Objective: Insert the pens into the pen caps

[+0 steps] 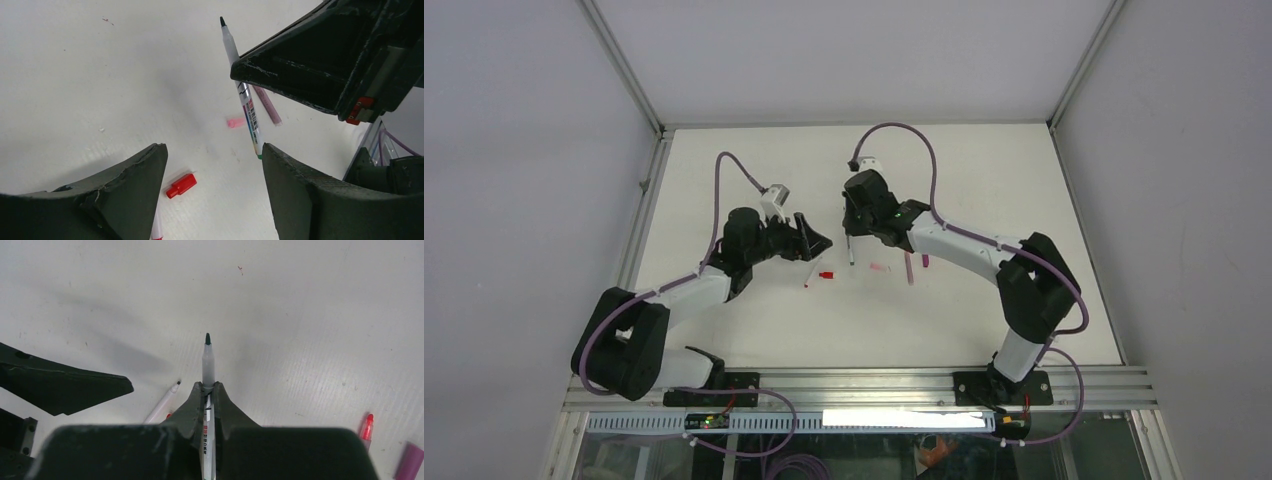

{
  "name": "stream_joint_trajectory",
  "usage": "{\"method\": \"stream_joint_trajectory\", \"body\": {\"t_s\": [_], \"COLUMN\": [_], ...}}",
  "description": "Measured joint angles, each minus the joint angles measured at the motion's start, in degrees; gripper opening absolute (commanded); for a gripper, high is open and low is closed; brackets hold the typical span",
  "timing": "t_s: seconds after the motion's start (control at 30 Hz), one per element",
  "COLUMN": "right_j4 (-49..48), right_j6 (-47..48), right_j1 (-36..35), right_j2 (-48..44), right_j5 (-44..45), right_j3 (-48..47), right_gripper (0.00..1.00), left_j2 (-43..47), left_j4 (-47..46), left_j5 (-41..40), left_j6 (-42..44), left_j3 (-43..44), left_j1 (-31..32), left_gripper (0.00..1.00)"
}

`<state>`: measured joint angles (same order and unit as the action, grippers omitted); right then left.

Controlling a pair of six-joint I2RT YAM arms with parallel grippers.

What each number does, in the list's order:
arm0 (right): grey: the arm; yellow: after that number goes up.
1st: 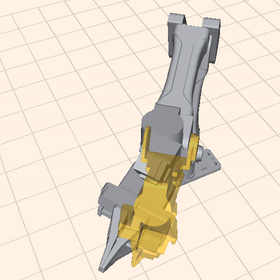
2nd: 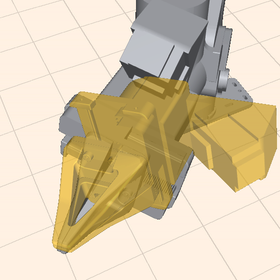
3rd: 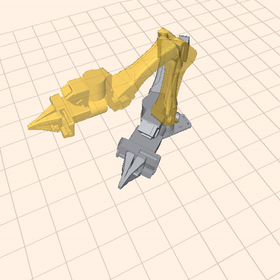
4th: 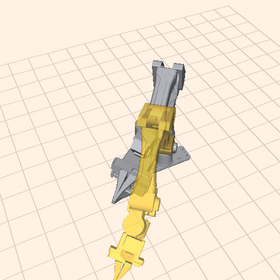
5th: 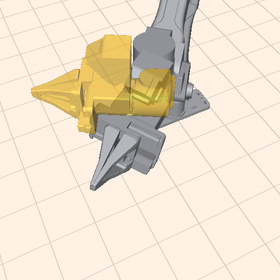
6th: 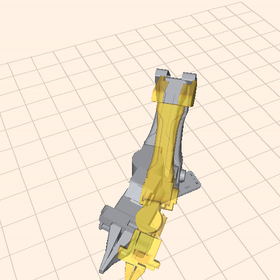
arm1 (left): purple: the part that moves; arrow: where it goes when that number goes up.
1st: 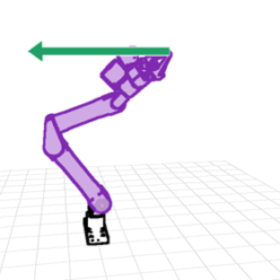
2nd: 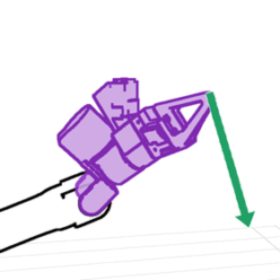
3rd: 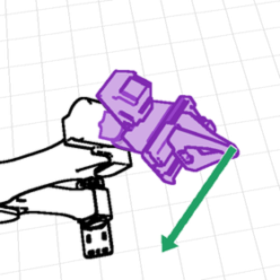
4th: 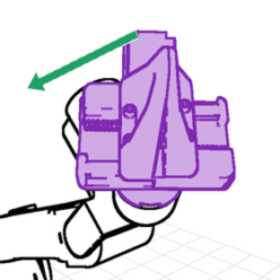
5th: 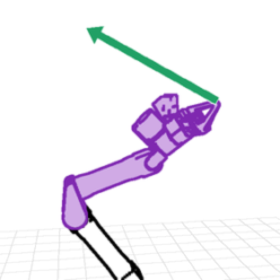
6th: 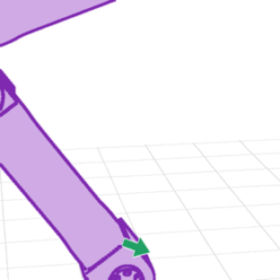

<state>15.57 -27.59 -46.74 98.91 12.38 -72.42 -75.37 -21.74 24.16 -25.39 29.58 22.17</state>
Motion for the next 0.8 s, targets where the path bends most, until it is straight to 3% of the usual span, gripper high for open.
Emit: {"method": "stream_joint_trajectory", "body": {"t_s": [0.57, 0.7, 0.8], "right_j4": [-1.0, -1.5, -1.6], "right_j6": [0.0, 0.1, 0.1], "right_j1": [0.1, 0.1, 0.1], "right_j2": [-2.4, -2.4, -2.4], "right_j5": [-1.2, -1.3, -1.3], "right_j3": [-0.3, -0.3, -0.3], "right_gripper": [0.00, 0.00, 0.00], "left_j2": [-13.9, -15.2, -16.4], "left_j4": [-13.3, -16.0, -17.0], "left_j5": [1.5, 2.0, 2.4], "left_j6": [-8.0, -9.2, -10.1], "left_j3": [3.8, 4.2, 4.9], "left_j1": [6.4, 7.1, 7.5], "left_gripper": [0.67, 0.48, 0.25]}}
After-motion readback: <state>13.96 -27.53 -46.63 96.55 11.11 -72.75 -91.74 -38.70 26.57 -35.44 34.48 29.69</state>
